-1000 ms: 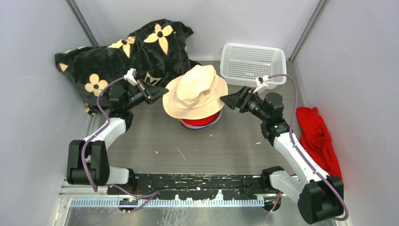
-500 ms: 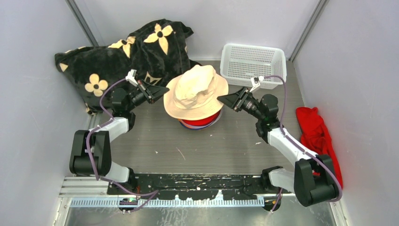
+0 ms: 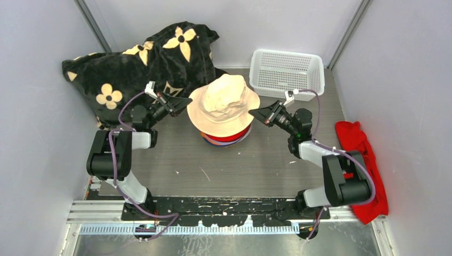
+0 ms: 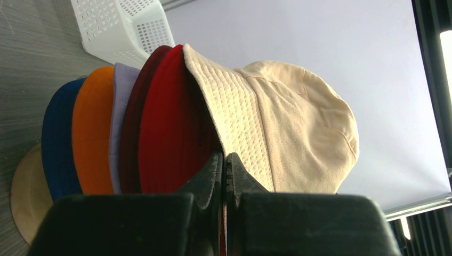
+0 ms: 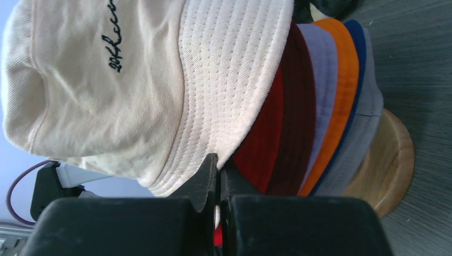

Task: Stack the hats

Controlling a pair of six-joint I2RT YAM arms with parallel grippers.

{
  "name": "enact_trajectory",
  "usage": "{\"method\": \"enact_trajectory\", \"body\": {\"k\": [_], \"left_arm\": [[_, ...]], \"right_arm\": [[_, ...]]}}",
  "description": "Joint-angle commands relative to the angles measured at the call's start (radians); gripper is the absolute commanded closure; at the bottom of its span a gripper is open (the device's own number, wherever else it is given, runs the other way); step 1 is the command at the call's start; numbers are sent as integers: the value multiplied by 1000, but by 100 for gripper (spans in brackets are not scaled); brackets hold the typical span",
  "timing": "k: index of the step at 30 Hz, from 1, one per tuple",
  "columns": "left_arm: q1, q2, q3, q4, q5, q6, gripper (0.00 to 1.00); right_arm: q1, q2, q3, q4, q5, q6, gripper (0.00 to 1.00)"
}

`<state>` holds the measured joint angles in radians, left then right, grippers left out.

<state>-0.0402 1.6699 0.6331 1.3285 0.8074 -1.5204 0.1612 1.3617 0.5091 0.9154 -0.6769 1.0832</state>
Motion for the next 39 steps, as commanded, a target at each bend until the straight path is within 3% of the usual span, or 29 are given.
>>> {"method": "enact_trajectory", "body": {"k": [1,8,17,33,39], "left_arm": [[4,29,-11,101,-33,16,100],[5,36,-78,101,-36,34,100],[3,33,-162,101,-56,71,100],[0,140,-110,101,-77,88,100],[0,114,-97,101,-92,84,100]], "right_arm": [[-20,95,-16,172,-15,37,99],[-20,146,-54,258,-68,71,99],[-20,42,-96,66,-66,-58,99],[-29,234,-79,210,-85,-27,99],[-36,168,-69,164,-76,-53,96]]}}
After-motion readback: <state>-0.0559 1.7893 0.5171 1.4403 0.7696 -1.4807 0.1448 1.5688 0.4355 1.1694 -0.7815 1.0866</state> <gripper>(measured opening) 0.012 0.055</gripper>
